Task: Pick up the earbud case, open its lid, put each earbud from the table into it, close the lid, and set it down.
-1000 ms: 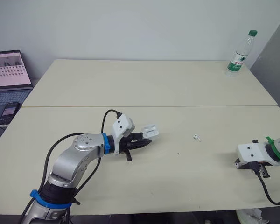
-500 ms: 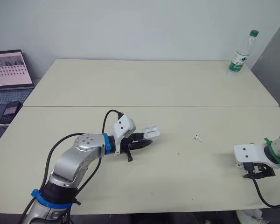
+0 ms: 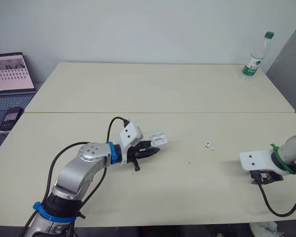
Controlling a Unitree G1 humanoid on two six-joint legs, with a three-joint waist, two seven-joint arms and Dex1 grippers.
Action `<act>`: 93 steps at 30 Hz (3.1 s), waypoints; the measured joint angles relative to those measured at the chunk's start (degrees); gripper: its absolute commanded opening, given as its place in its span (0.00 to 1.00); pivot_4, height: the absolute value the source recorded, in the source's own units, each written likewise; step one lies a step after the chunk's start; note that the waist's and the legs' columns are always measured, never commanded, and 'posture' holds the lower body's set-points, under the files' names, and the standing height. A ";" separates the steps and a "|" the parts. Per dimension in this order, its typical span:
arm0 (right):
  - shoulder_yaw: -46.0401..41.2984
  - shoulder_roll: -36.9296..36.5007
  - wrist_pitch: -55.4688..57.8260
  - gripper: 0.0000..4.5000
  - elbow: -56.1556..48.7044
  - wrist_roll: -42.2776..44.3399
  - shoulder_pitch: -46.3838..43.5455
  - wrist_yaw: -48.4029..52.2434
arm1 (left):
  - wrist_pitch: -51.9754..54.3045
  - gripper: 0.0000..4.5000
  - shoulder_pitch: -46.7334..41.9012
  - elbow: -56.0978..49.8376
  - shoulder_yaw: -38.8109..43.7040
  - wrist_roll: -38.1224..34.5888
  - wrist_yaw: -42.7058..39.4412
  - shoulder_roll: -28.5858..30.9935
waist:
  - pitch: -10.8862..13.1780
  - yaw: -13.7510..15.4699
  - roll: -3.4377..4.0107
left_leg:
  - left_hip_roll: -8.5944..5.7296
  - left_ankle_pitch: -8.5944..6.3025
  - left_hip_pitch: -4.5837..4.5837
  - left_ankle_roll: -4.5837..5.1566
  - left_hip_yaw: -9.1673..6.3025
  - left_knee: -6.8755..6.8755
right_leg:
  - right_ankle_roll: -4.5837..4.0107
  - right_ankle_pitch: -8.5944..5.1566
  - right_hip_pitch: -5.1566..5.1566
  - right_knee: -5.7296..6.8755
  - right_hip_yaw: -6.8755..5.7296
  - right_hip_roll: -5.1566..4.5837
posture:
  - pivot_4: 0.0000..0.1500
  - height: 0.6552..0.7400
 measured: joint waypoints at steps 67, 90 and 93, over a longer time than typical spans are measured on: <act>-3.78 0.74 -14.76 0.09 12.30 0.90 0.66 1.56 | -2.70 0.17 -0.46 3.36 -0.95 1.55 0.91 -0.83 | -0.03 -0.05 0.04 | 0.00 0.01 0.06 0.00 0.02 0.07 | 0.00 0.03 0.05 0.08 0.01 0.01 | 1.00 0.95; -43.53 58.40 60.80 0.09 -10.13 35.45 -21.59 -40.06 | -34.04 0.17 -17.42 36.30 -2.43 15.14 18.28 -30.09 | -0.15 0.14 0.16 | -0.04 0.10 -0.18 -0.13 -0.07 0.07 | 0.08 0.30 -0.07 0.05 0.03 0.07 | 1.00 0.95; -49.26 64.89 63.98 0.09 -11.68 37.97 -23.48 -44.75 | -37.86 0.17 -17.83 40.26 -2.58 16.23 18.73 -30.57 | -0.15 0.03 0.17 | -0.03 0.09 -0.21 -0.13 -0.06 0.05 | 0.08 0.30 -0.10 0.05 0.02 0.09 | 1.00 0.95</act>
